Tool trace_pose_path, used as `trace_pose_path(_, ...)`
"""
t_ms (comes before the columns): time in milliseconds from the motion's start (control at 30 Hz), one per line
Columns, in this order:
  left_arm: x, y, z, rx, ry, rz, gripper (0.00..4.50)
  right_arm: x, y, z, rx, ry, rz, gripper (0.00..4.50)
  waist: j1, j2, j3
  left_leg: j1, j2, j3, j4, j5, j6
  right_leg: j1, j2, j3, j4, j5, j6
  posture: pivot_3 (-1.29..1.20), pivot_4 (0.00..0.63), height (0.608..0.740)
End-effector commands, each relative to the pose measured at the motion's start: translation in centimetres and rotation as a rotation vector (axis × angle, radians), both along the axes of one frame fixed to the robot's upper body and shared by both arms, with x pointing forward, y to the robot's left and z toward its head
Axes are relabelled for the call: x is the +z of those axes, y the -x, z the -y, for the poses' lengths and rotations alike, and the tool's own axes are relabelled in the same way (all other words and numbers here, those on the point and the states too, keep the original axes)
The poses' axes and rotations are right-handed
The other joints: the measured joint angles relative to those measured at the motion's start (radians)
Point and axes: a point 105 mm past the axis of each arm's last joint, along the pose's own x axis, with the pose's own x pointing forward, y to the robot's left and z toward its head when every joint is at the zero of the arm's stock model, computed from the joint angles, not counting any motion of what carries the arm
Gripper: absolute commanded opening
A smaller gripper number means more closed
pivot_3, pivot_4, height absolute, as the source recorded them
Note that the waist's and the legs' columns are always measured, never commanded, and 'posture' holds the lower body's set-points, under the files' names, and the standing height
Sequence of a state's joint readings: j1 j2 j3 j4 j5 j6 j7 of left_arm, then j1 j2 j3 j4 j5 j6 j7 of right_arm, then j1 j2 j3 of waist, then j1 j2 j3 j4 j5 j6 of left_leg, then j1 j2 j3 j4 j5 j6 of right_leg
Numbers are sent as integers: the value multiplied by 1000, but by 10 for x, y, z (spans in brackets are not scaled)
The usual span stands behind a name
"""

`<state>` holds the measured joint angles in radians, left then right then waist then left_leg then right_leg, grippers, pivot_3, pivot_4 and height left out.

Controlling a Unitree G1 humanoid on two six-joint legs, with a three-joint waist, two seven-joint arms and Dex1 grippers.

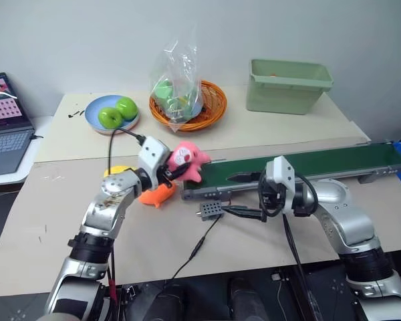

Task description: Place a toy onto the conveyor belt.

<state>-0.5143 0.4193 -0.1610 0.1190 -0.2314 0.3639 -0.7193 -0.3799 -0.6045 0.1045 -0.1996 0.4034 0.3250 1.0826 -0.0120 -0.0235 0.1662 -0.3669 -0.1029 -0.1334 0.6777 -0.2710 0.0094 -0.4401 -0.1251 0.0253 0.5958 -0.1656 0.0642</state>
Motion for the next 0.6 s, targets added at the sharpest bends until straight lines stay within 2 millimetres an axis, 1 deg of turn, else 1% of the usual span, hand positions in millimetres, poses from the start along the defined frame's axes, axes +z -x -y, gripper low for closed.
trace_pose_path(33,-16,3,12,-79,-45,-17,2432,14,1,2,-14,-29,66,4500,1,0,0,0,0,0,0,0,0,0,0,0,0,0,0,0,150,740)
trace_pose_path(100,-22,3,17,-95,-47,-25,2432,14,1,2,-20,-30,66,4500,2,0,0,0,1,-1,0,0,0,0,-1,0,0,0,0,0,150,740)
trace_pose_path(200,-25,0,20,-87,-65,3,3240,15,1,4,-26,-32,62,4500,1,0,0,1,1,-1,0,0,1,1,-1,1,0,0,0,0,150,740)
trace_pose_path(233,-23,-3,20,-76,-66,19,3622,15,1,4,-27,-32,62,4500,1,0,0,2,1,-1,0,-1,1,1,-1,1,0,1,1,0,150,740)
trace_pose_path(300,-19,-7,20,-50,-59,37,4225,14,2,4,-27,-32,60,4500,2,0,0,2,1,0,0,0,1,1,-1,1,1,1,1,0,150,740)
trace_pose_path(333,-16,-9,20,-43,-49,44,4427,14,2,4,-27,-32,59,4500,2,0,0,2,1,0,0,0,1,2,-1,2,1,1,1,0,150,740)
trace_pose_path(433,-3,-11,20,-32,-9,76,4427,14,1,4,-27,-34,57,4500,1,0,0,3,1,0,0,0,1,2,-1,2,1,1,1,0,150,740)
trace_pose_path(600,30,-17,14,28,69,152,4427,14,-2,3,-26,-40,52,4500,0,0,0,2,1,-1,0,0,1,1,-1,3,1,1,1,0,150,740)
